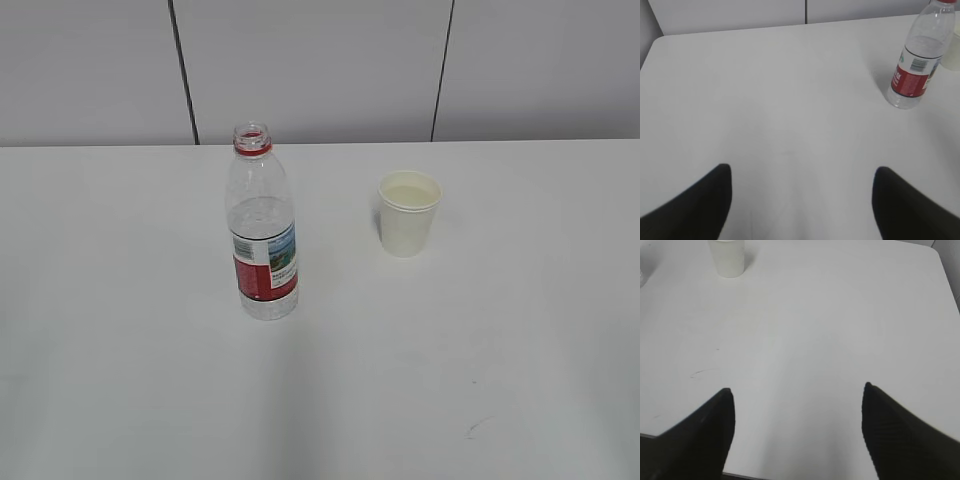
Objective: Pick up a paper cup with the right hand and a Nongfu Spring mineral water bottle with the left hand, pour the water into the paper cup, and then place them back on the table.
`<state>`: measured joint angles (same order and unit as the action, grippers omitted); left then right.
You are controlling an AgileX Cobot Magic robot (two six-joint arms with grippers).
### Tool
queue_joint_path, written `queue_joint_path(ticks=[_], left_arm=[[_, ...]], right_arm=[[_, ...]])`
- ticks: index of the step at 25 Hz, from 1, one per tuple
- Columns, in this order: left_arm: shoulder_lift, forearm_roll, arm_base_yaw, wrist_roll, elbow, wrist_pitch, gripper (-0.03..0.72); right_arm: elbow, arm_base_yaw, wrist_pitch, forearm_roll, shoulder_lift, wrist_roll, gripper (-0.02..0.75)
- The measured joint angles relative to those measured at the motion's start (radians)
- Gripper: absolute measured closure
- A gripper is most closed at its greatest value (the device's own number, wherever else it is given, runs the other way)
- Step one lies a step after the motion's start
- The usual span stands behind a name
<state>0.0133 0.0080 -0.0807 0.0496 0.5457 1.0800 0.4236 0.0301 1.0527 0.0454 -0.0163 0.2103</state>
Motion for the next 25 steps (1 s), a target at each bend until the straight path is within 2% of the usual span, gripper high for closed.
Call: queue_joint_path(ticks=[25], left_arm=[[0.000, 0.000, 0.000, 0.000, 0.000, 0.000, 0.169]], right_arm=[[0.000, 0.000, 0.000, 0.000, 0.000, -0.002, 0.155]])
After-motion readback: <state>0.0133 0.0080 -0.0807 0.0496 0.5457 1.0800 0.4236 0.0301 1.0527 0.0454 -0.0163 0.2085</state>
